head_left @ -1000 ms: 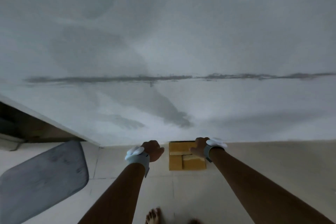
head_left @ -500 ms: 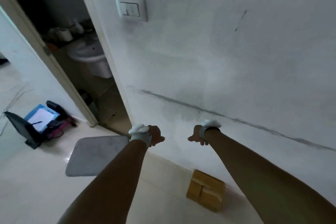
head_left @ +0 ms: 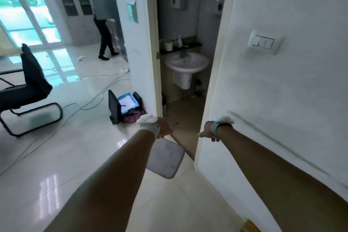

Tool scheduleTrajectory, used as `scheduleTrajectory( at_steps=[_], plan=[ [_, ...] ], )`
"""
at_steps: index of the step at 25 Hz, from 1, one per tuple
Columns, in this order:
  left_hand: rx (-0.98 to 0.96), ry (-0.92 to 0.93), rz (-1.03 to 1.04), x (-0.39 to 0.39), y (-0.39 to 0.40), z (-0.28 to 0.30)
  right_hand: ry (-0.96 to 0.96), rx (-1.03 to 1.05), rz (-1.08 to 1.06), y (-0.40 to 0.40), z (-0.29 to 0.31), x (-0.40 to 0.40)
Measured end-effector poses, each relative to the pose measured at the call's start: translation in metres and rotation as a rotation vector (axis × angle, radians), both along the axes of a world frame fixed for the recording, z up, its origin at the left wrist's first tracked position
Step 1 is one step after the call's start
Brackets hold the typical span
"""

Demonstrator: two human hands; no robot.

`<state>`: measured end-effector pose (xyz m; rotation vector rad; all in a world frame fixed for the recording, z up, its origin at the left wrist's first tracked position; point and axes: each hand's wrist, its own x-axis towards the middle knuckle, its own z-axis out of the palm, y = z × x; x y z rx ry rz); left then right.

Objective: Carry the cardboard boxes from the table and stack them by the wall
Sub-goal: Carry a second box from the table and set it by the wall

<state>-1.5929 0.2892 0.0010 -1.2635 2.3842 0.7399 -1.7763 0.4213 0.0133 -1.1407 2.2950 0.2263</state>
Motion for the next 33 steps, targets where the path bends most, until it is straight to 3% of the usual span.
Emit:
scheduleTrajectory(
  at_steps=[3,10,19,29,33],
  plan=[
    [-0.057,-0.117,0.026,0.097,-0.06,-0.01,-0.033,-0.008,0.028,-0.08,-0.01,0.08],
    [-0.082,-0.307,0.273,0.366,-0.178,-0.03,0.007,0.024,0.473,-0.252,-0.023,0.323],
    [-0.01,-0.243,0.794,0.646,-0.181,-0.024,0.096,0.048,1.001,-0.379,-0.036,0.619],
    [-0.017,-0.187,1.262,0.849,-0.2,-0.005,0.174,-0.073,1.499,-0.49,-0.015,0.888],
    [-0.015,-0.129,1.483,0.921,-0.192,-0.002,0.165,-0.218,1.737,-0.518,-0.018,0.995]
  ],
)
